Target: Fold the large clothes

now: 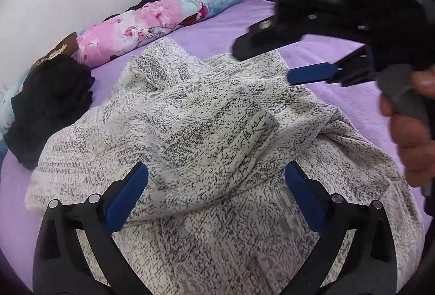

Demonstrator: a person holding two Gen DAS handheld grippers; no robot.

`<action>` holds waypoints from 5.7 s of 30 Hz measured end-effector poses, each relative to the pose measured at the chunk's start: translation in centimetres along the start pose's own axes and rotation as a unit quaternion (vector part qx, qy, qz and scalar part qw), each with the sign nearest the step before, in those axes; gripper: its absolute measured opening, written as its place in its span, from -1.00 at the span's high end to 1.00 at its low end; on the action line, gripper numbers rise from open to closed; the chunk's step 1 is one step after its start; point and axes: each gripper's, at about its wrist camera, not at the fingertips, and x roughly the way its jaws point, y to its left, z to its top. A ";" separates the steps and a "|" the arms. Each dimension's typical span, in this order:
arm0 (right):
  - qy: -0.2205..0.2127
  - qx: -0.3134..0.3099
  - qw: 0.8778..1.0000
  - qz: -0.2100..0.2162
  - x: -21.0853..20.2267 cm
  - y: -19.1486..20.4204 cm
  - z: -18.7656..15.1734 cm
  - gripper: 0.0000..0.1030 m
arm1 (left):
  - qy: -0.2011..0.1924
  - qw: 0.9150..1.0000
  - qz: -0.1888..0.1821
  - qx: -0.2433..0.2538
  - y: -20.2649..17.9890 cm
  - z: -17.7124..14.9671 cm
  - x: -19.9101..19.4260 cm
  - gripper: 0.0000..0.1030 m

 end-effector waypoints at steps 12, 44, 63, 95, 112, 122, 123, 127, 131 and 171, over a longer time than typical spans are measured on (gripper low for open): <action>0.044 -0.005 0.999 0.016 3.3 0.7 0.0 -0.31 | -0.006 0.999 0.032 -0.024 6.4 -2.1 -3.5 -0.88; 0.075 0.005 0.996 -0.048 4.9 -3.9 -0.2 0.69 | 0.053 0.974 0.087 -0.202 24.5 -6.4 1.3 -0.88; -0.001 -0.144 0.975 -0.167 6.3 5.5 3.0 -0.61 | 0.056 0.984 0.041 -0.162 20.2 -2.4 3.3 -0.88; -0.029 -0.201 0.941 -0.271 2.5 7.4 -1.2 -0.82 | -0.001 0.988 0.035 -0.148 23.3 -6.8 -7.0 -0.88; -0.075 -0.169 0.948 -0.259 -8.9 9.2 -11.3 -0.85 | 0.011 0.968 0.059 -0.243 25.4 -15.7 -17.8 -0.88; -0.058 -0.120 0.948 -0.288 -11.0 7.5 -15.9 -0.86 | 0.052 0.963 0.039 -0.261 24.4 -18.7 -17.8 -0.88; -0.055 -0.116 0.948 -0.291 -11.1 7.3 -16.1 -0.86 | 0.055 0.963 0.037 -0.262 24.4 -19.0 -17.7 -0.88; -0.043 -0.104 0.941 -0.318 -11.5 6.9 -17.7 -0.86 | 0.066 0.963 0.029 -0.260 24.2 -19.8 -17.4 -0.88; -0.035 -0.074 0.943 -0.323 -12.0 6.5 -19.3 -0.86 | 0.083 0.959 0.012 -0.271 24.1 -20.8 -17.0 -0.88; 0.069 0.020 0.935 -0.348 -12.5 3.1 -29.2 -0.86 | 0.184 0.937 0.004 -0.296 24.0 -27.5 -15.4 -0.88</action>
